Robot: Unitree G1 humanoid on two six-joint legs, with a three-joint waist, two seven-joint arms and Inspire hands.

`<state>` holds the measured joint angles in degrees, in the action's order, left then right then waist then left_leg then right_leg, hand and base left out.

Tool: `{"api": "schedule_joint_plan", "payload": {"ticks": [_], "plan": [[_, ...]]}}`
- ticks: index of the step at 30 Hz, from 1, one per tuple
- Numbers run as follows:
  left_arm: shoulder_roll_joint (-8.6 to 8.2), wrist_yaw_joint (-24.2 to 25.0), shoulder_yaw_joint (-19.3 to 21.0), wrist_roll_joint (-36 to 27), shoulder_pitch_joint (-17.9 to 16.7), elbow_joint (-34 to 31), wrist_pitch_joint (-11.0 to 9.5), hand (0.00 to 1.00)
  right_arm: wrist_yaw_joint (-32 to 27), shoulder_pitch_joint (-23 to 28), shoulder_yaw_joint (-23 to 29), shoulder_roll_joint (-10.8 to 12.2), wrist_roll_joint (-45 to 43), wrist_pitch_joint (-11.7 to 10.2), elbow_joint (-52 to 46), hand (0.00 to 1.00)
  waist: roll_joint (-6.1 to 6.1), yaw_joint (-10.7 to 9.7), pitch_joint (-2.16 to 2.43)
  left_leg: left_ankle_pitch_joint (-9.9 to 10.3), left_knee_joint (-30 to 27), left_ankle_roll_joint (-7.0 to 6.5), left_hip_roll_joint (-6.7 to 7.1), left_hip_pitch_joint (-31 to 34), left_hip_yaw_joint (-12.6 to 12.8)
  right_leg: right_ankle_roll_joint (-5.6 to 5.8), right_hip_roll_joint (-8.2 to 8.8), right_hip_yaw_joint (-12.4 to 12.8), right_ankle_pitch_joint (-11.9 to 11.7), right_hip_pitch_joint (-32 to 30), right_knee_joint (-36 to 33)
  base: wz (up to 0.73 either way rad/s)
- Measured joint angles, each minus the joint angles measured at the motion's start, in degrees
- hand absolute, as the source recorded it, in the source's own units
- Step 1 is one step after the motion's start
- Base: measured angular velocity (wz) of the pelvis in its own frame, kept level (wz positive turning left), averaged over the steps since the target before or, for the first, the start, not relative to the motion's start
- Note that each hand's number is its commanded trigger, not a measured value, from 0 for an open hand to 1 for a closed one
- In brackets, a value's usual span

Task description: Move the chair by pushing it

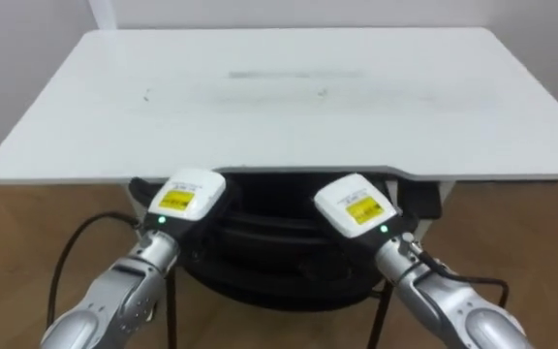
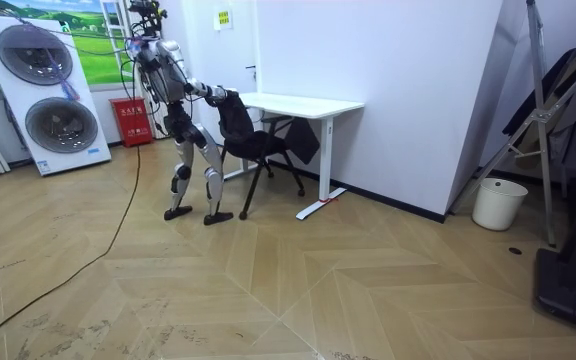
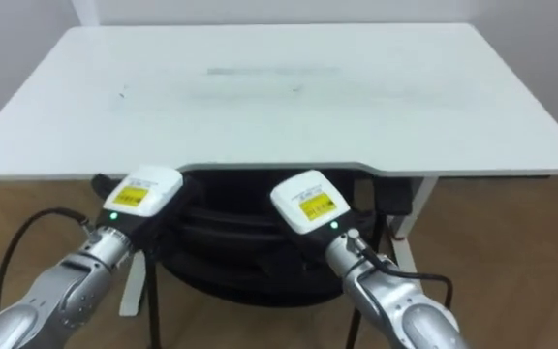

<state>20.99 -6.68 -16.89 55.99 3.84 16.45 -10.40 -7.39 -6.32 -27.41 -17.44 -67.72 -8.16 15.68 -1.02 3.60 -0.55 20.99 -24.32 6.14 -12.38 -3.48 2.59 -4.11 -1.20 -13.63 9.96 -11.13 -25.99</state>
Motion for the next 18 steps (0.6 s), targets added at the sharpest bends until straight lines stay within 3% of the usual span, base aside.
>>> {"api": "schedule_joint_plan", "payload": {"ticks": [3,5,6,7,8,9,10,11,12,13,16,18], "plan": [[-0.25,-1.10,-0.22,0.48,0.09,0.10,0.01,1.00,-0.21,-0.07,0.53,-0.25,0.40,-0.12,0.19,1.00,0.06,-1.04,0.07,0.13,-2.40,-0.47,-1.66,2.03,0.11,-0.32,-0.05,-2.19,0.21,0.13,0.01,0.33],[-0.71,-1.29,-0.49,0.70,0.17,0.44,0.14,1.00,-0.55,-0.06,0.77,-0.27,0.37,-0.16,0.86,1.00,-0.17,-1.97,-0.07,-0.36,-4.04,-0.90,-1.98,2.89,0.50,-0.40,0.12,-2.60,0.26,0.51,-0.06,0.37],[-1.32,-1.32,-0.96,1.00,0.25,0.68,0.73,1.00,-1.03,0.06,0.95,-0.49,0.34,-0.19,1.48,0.85,-0.56,-2.04,-0.29,-1.02,-4.30,-0.88,-1.85,2.88,0.93,-0.40,0.57,-3.07,0.26,0.96,0.03,0.22],[-2.06,-1.42,-1.38,1.59,0.31,0.80,1.11,1.00,-1.19,0.56,1.44,-0.69,0.31,-0.25,1.59,0.73,-0.35,-2.26,0.06,-1.14,-3.50,-0.91,-1.55,2.84,1.28,-0.35,1.15,-3.67,0.23,1.12,0.35,0.21],[-2.53,-1.42,-1.38,2.17,0.32,0.74,1.33,1.00,-1.20,0.75,1.65,-0.74,0.14,-0.24,1.61,0.71,-0.63,-2.40,0.03,-1.20,-2.77,-0.96,-1.09,2.78,1.07,-0.16,1.41,-3.53,0.11,1.05,0.58,0.23],[-3.11,-1.29,-1.38,2.74,0.40,0.64,1.73,0.77,-1.11,0.75,1.73,-1.00,0.08,-0.13,1.60,0.59,-1.12,-2.77,0.14,-2.07,-0.93,-1.87,0.50,2.80,-0.02,0.75,1.83,-2.86,-0.45,0.96,1.52,0.10],[-3.43,-1.17,-1.52,2.94,0.31,0.64,1.99,0.49,-0.88,0.75,1.73,-1.07,0.06,-0.01,1.60,0.26,-1.36,-2.82,0.46,-2.75,1.42,-2.49,1.89,2.46,-0.67,2.30,1.25,-0.64,-1.50,0.90,3.37,0.00],[-3.60,-1.22,-1.54,3.11,0.15,0.69,2.14,0.00,-0.68,0.75,1.73,-1.10,0.05,0.03,1.60,0.00,-1.17,-2.65,0.64,-3.15,2.92,-2.08,2.45,1.95,-1.06,2.90,0.70,0.64,-2.16,1.10,4.57,-0.23],[-4.05,-1.42,-1.54,3.25,-0.20,0.73,2.66,0.00,-0.57,0.72,1.77,-1.06,0.07,0.30,1.59,0.00,-1.03,-2.38,0.91,-4.15,5.87,-1.87,3.76,1.00,-1.18,3.67,-0.18,3.03,-4.19,1.27,6.85,-0.38],[-4.50,-1.60,-1.52,3.18,-0.47,0.76,3.25,0.00,-0.61,0.69,1.88,-0.99,0.11,0.79,1.46,0.00,-0.79,-2.11,1.13,-5.50,8.11,-2.13,5.11,0.11,-1.23,3.66,-0.15,4.42,-6.29,1.35,8.35,-0.43],[-6.16,-1.30,-1.51,1.64,-0.86,0.69,5.23,0.00,-0.19,0.73,2.31,-0.69,0.27,2.18,1.40,0.00,-0.04,-2.47,1.46,-7.59,11.27,-2.55,7.01,-1.62,-1.57,4.00,0.33,5.93,-7.79,2.05,9.96,-0.24],[-7.02,-1.06,-1.48,-0.28,-0.94,0.35,5.81,0.00,0.66,0.92,3.08,-0.64,0.98,2.55,1.39,0.00,-0.19,-2.74,1.42,-8.23,12.39,-2.87,7.52,-2.27,-1.60,4.39,0.34,6.98,-8.08,2.67,10.63,0.03]]}}
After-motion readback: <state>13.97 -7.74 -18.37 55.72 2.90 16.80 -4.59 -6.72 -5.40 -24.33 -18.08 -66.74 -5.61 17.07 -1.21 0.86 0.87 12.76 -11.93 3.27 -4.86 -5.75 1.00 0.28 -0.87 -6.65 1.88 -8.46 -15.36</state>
